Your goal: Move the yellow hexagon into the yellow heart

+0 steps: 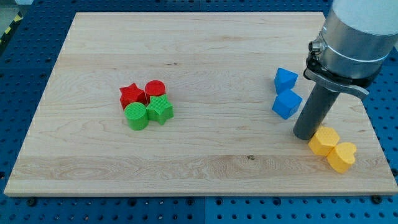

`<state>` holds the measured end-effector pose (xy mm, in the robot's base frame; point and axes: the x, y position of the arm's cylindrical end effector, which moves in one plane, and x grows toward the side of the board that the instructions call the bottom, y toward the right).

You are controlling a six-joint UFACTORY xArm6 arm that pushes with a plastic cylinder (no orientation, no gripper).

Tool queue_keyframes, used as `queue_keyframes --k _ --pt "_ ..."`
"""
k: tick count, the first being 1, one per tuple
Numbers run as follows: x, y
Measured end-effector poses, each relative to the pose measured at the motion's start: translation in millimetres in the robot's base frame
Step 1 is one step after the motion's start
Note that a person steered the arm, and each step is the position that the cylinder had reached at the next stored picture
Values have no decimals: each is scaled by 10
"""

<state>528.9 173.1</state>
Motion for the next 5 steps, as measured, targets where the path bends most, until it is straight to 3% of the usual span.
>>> queue_keyframes --k 2,5 --pt "0 107" --pt "159 -200"
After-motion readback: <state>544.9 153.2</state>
